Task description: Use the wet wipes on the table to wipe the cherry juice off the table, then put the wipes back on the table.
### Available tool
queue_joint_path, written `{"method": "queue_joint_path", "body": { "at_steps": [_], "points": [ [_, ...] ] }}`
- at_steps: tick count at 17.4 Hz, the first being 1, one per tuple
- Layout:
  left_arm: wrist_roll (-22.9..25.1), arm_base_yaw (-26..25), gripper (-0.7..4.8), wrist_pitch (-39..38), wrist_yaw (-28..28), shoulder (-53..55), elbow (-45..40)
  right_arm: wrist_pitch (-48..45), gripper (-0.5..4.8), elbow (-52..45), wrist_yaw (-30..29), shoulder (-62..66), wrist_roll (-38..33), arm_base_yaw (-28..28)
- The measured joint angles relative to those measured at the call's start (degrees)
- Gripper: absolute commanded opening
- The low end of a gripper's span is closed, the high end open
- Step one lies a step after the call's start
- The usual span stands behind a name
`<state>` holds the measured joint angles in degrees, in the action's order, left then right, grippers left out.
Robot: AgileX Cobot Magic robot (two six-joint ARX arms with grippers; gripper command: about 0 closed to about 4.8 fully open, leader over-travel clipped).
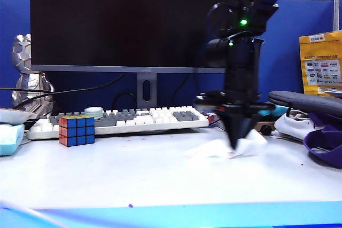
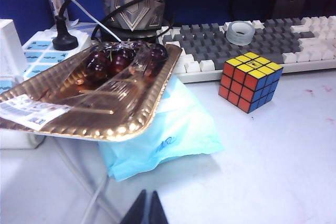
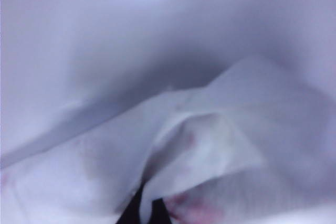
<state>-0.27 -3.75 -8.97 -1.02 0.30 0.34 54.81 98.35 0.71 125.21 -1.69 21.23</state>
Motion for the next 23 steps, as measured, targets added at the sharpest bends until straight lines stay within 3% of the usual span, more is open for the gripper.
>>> {"method": "queue_joint_path", "body": {
  "at_steps": [3,8,10,18,23],
  "points": [
    [0.0,0.0,-0.02,0.0,0.0,0.0,0.0,-0.4,-0.05,0.0,4.6,0.0,0.0,-1.1],
    [0.0,0.0,-0.02,0.0,0.0,0.0,0.0,-0.9,-0.05,2.6,1.7,1.0,1.9,-1.8],
    [0.0,0.0,-0.02,0.0,0.0,0.0,0.0,-5.2,-0.05,6.6,1.7,3.0,2.0,-1.8],
    [0.0,0.0,-0.02,0.0,0.0,0.0,0.0,-6.8,-0.05,21.9,-0.7,12.5,2.1,-1.9],
    [0.0,0.0,-0.02,0.0,0.0,0.0,0.0,-5.2,-0.05,22.6,1.6,13.1,0.5,-1.8]
  ]
}}
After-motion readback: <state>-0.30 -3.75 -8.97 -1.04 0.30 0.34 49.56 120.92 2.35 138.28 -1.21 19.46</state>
